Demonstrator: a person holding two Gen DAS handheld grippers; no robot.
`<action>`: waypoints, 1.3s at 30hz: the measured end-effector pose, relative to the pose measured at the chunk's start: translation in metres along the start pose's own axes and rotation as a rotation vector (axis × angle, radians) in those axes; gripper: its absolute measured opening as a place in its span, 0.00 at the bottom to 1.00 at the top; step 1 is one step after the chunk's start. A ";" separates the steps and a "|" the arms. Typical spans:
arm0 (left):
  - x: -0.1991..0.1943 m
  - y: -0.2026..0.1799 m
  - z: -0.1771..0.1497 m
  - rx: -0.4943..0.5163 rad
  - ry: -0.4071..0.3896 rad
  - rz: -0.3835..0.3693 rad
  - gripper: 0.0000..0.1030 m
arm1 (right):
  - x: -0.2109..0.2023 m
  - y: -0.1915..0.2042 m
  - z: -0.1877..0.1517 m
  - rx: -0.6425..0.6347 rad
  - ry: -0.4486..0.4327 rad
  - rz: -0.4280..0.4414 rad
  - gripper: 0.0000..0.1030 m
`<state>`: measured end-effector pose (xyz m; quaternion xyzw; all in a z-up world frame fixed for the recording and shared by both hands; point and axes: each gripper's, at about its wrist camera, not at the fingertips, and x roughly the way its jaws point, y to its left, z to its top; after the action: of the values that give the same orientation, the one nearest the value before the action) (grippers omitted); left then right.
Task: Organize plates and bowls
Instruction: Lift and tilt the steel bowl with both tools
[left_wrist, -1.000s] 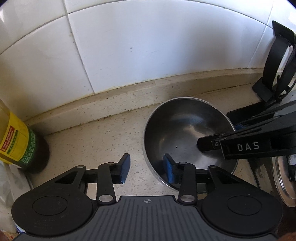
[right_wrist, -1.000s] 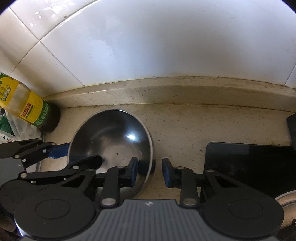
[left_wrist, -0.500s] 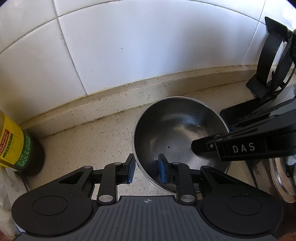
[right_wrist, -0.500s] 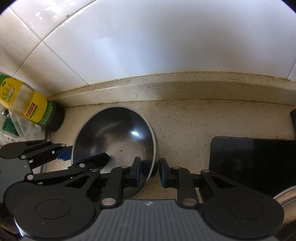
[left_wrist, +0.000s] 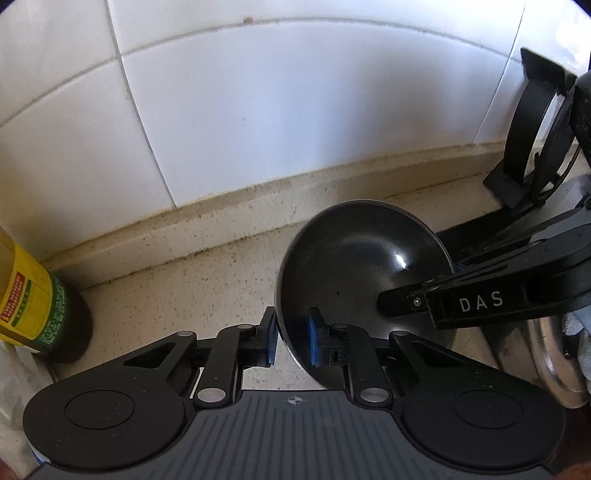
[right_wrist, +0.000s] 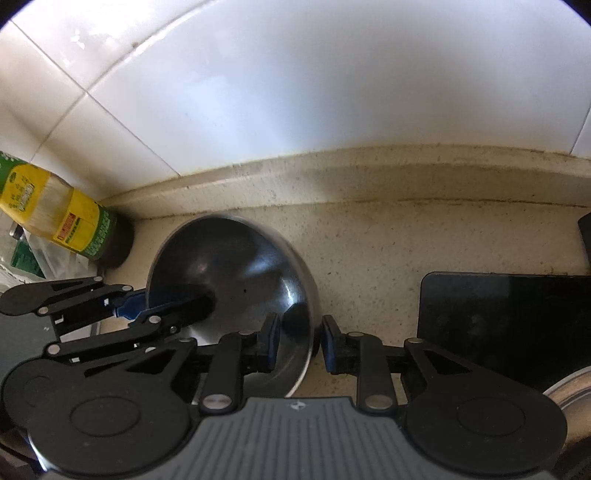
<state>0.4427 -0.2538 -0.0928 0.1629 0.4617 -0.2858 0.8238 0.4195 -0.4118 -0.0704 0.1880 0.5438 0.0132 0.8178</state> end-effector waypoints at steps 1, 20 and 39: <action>-0.004 0.000 0.001 0.001 -0.007 0.002 0.21 | -0.004 0.001 0.001 0.000 -0.006 0.000 0.40; -0.091 -0.012 -0.008 0.022 -0.132 0.025 0.22 | -0.088 0.052 -0.020 -0.061 -0.115 -0.008 0.40; -0.151 -0.023 -0.077 0.059 -0.131 0.013 0.25 | -0.107 0.092 -0.093 -0.101 -0.028 -0.025 0.40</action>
<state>0.3151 -0.1830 -0.0043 0.1711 0.3971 -0.3038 0.8490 0.3095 -0.3234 0.0228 0.1398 0.5334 0.0276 0.8338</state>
